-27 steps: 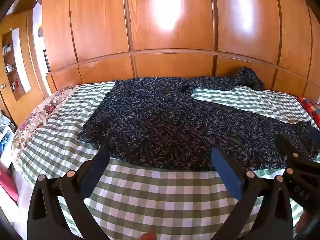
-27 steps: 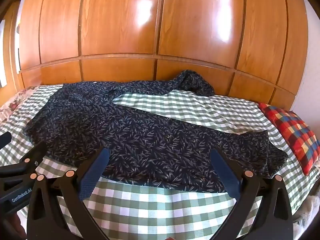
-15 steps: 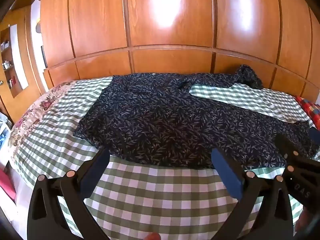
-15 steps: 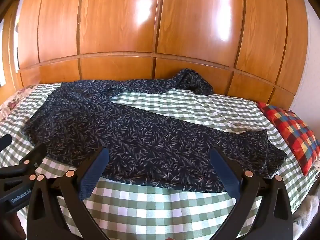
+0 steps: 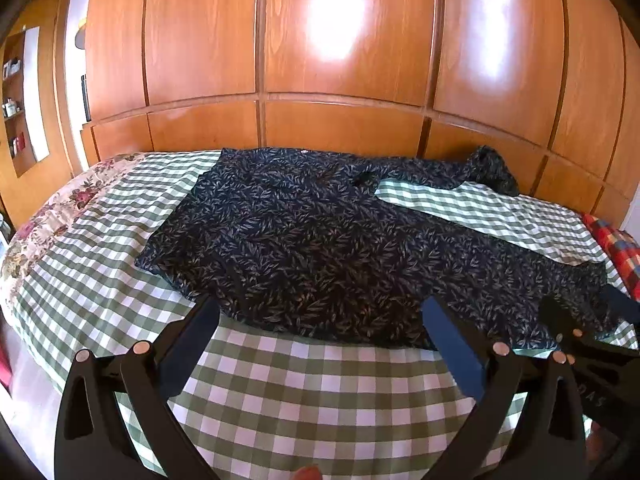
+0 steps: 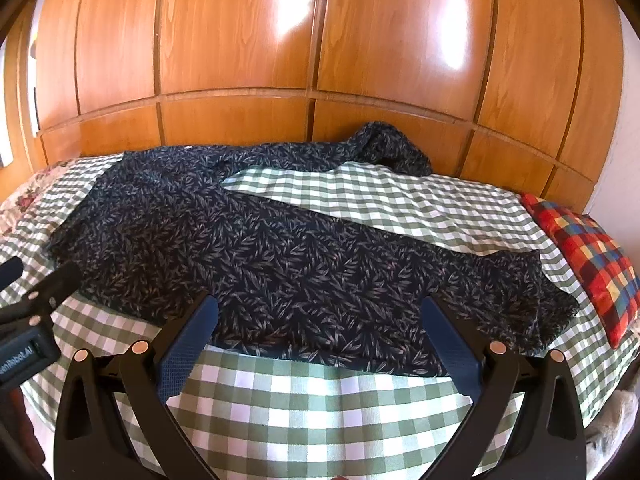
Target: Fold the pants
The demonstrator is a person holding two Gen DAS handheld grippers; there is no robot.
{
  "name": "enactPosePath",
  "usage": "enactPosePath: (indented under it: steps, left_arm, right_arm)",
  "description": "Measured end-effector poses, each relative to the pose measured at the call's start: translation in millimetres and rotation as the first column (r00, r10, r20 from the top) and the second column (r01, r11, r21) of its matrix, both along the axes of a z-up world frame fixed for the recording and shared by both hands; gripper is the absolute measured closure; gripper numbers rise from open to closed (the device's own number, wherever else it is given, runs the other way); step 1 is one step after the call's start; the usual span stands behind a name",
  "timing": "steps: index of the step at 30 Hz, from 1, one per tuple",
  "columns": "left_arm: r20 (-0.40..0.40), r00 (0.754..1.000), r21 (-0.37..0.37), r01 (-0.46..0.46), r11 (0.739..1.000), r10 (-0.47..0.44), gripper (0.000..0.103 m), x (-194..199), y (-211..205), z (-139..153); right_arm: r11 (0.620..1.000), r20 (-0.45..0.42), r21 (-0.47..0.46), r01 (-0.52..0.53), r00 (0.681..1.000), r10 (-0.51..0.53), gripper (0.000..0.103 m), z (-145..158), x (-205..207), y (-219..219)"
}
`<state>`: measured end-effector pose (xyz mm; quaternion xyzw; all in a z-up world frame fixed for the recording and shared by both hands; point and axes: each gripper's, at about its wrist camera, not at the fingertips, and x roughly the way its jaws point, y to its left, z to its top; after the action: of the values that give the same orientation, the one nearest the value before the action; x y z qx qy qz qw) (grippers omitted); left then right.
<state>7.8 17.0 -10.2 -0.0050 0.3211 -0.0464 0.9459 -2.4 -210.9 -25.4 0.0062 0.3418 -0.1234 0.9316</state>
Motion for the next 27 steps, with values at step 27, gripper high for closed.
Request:
enactPosePath:
  steps: [27]
  left_arm:
    - [0.005,0.997,-0.022,0.081,0.996,-0.081,0.002,-9.9,-3.3,6.4]
  right_arm:
    - [0.998,0.012,0.062,-0.023,1.000,0.022,0.003,3.1,-11.1,1.5]
